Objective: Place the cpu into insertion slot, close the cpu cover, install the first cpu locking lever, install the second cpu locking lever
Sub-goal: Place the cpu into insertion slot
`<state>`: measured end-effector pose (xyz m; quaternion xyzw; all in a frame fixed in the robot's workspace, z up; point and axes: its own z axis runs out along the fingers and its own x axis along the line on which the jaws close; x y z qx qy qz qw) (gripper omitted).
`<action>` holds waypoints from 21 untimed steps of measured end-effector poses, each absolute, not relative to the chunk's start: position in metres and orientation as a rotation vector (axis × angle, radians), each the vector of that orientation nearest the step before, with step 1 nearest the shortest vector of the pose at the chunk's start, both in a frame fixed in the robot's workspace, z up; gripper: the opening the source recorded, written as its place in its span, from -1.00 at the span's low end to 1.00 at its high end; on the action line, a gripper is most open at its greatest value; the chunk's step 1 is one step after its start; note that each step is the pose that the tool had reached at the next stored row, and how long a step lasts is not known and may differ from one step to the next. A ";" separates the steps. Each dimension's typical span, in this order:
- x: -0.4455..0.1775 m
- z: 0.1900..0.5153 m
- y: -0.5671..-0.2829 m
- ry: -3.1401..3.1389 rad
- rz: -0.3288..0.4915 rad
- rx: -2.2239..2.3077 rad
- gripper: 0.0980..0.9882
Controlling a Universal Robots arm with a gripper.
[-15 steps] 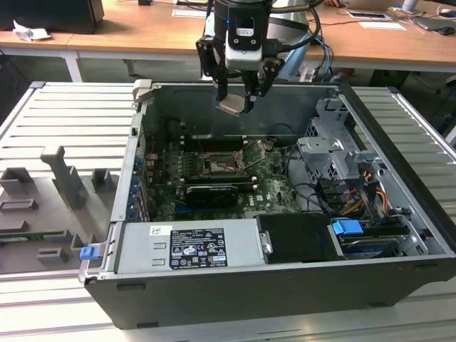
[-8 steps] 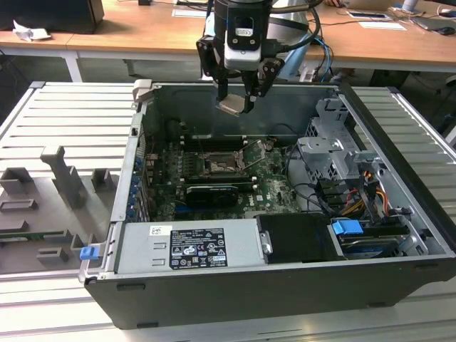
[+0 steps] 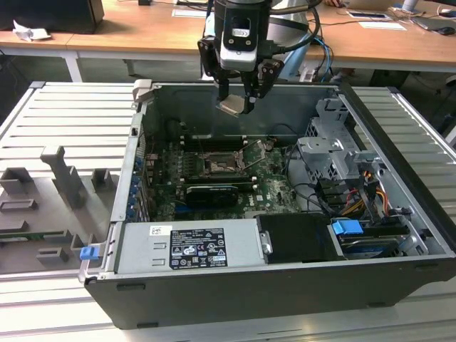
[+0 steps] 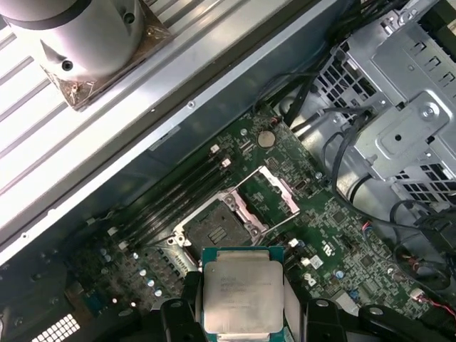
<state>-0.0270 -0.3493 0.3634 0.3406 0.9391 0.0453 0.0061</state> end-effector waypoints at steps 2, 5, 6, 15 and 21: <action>-0.027 0.363 -0.349 2.929 0.142 1.090 0.00; -0.027 0.363 -0.349 2.919 0.141 1.115 0.00; -0.027 0.363 -0.349 2.917 0.141 1.119 0.00; -0.027 0.361 -0.349 2.905 0.141 1.149 0.00; -0.027 0.360 -0.349 2.898 0.141 1.163 0.00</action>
